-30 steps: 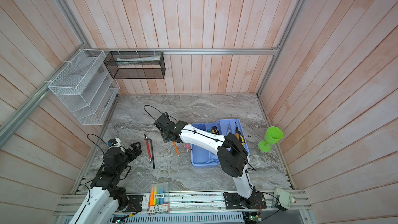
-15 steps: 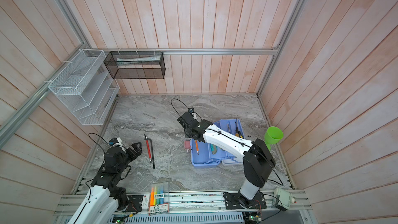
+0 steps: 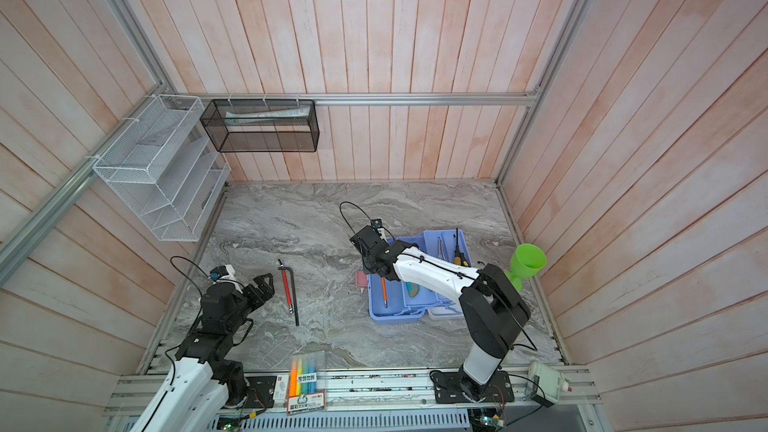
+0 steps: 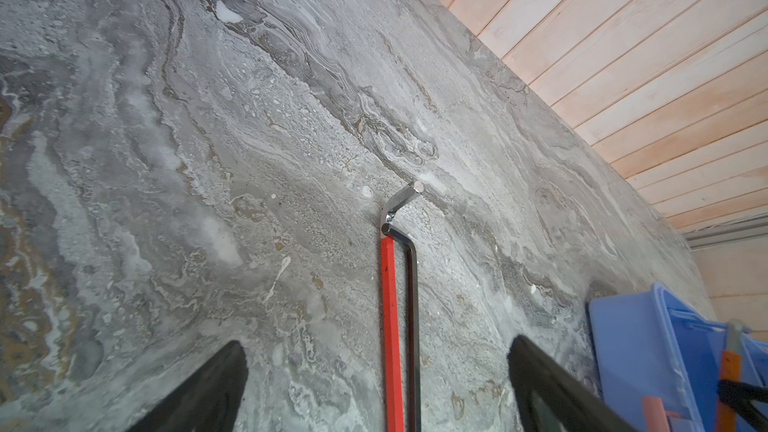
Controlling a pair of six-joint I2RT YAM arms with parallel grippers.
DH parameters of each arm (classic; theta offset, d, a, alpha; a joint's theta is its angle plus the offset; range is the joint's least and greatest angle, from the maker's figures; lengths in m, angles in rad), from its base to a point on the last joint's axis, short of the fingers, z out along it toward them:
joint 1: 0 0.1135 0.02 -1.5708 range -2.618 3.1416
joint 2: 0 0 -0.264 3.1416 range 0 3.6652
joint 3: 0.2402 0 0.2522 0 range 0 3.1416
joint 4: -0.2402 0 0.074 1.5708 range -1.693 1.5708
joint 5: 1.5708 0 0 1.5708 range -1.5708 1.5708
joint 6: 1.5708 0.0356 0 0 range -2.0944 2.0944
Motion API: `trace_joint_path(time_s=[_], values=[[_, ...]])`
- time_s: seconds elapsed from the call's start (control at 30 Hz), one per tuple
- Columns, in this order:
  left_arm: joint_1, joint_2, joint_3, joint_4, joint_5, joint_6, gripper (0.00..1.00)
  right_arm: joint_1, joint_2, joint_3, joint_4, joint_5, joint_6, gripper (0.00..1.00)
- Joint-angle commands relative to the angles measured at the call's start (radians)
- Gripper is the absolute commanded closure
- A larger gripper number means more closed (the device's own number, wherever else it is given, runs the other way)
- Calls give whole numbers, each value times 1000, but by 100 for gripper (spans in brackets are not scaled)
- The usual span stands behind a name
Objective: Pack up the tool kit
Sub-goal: 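Carry the orange-handled hex key over the tray and lower it in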
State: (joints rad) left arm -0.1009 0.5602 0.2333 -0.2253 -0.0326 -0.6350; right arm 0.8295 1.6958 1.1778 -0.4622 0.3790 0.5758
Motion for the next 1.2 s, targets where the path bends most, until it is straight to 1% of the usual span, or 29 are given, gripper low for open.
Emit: trace_joint_path(time_s=[0.0,0.13,0.4,0.77,0.87,0.97,1.0,1.17], values=[[-6,6,-12,21,8,14,0,-9,37,-5,51,-24,9,100],[-7,11,-11,23,7,14,0,-26,67,-4,69,-66,4,100],[-8,12,-9,24,6,15,0,-47,124,5,82,-95,-8,100],[-11,12,-9,20,2,12,0,-49,176,36,42,-53,-28,100],[-11,13,-10,23,2,12,0,-47,171,44,28,-43,-34,89],[-12,13,-11,22,2,12,0,-47,169,59,6,-29,-34,81],[-12,14,-9,22,0,12,0,-47,169,64,-4,-27,-33,80],[-11,12,-8,17,-7,9,0,-42,147,97,-49,-12,-44,79]])
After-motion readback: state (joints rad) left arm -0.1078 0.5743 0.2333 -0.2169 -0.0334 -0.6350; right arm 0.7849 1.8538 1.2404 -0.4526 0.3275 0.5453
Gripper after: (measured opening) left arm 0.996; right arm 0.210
